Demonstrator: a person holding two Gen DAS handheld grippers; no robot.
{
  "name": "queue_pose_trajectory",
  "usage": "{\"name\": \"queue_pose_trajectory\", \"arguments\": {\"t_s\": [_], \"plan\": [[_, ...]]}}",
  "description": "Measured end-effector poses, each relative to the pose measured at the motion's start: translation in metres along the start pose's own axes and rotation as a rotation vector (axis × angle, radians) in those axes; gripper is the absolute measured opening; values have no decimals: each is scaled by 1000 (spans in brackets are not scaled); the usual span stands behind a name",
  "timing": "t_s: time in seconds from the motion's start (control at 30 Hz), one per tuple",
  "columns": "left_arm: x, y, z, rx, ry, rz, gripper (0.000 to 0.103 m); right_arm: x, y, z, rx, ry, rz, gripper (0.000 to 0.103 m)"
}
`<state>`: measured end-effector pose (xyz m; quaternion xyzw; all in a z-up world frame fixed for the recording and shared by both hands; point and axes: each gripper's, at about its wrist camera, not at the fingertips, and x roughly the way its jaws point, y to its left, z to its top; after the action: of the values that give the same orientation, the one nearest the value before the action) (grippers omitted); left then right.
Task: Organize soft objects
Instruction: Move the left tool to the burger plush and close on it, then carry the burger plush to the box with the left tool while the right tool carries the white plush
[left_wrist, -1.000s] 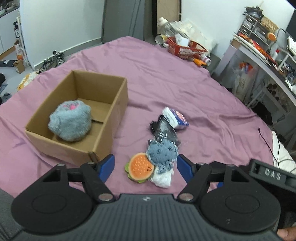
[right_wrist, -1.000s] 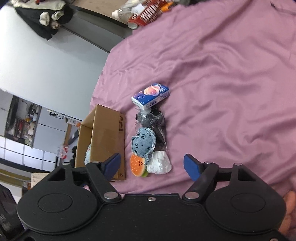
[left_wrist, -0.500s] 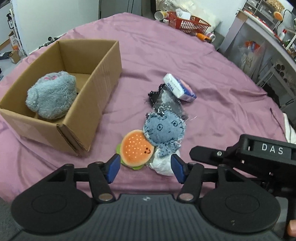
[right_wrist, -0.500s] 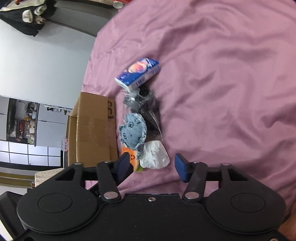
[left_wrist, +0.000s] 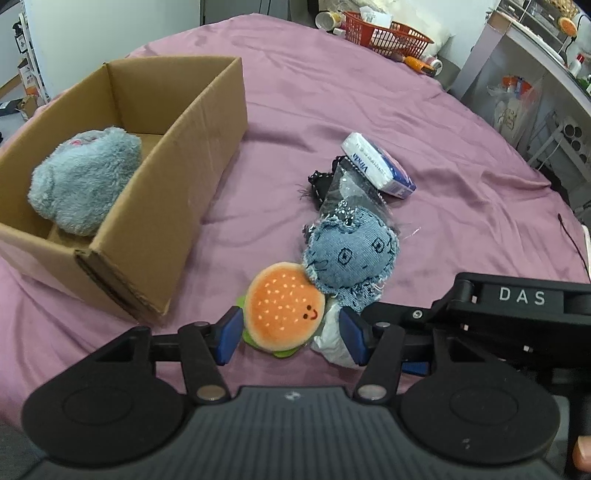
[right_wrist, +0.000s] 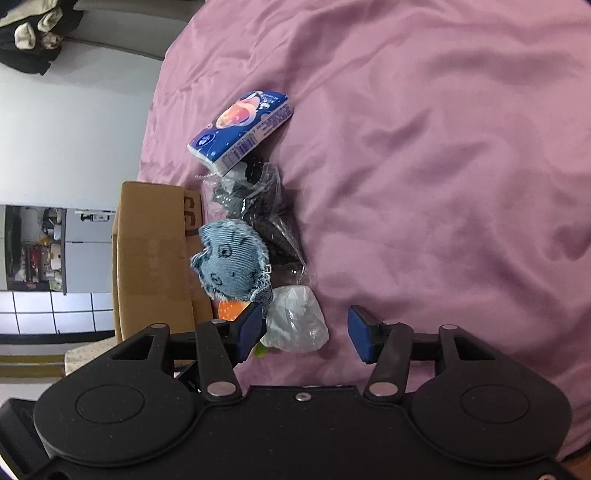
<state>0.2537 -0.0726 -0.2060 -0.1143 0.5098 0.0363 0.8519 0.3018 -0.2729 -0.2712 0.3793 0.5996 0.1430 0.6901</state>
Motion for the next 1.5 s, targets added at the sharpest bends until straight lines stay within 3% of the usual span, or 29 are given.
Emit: {"name": "queue_pose_trajectory", "arguments": {"t_s": [0.17, 0.2, 0.23, 0.33, 0.5, 0.53, 0.57, 0.97, 1.23, 1.5], "plan": [[6, 7, 0, -63, 4, -32, 57, 6, 2, 0, -17, -14, 5, 51], [7, 10, 1, -87, 8, -45, 52, 6, 2, 0, -23, -17, 10, 48], [7, 11, 1, -110, 16, -63, 46, 6, 1, 0, -23, -16, 30, 37], [6, 10, 0, -110, 21, -70, 40, 4, -1, -1, -25, -18, 16, 26], [-1, 10, -2, -134, 28, -80, 35, -3, 5, -7, -54, -36, -8, 24], [-3, 10, -2, -137, 29, -81, 27, -6, 4, -9, -55, -45, -13, 24], [-6, 9, -2, -132, 25, -68, 26, -7, 4, -9, -47, -45, -12, 24], [-41, 13, 5, -128, -12, -125, 25, -39, 16, -27, -82, -107, -45, 23], [-58, 15, 8, -112, -23, -141, 25, -64, 23, -30, -51, -166, 24, 23], [-70, 11, 12, -82, -50, -162, 25, -65, 33, -31, -28, -170, 96, 23]]}}
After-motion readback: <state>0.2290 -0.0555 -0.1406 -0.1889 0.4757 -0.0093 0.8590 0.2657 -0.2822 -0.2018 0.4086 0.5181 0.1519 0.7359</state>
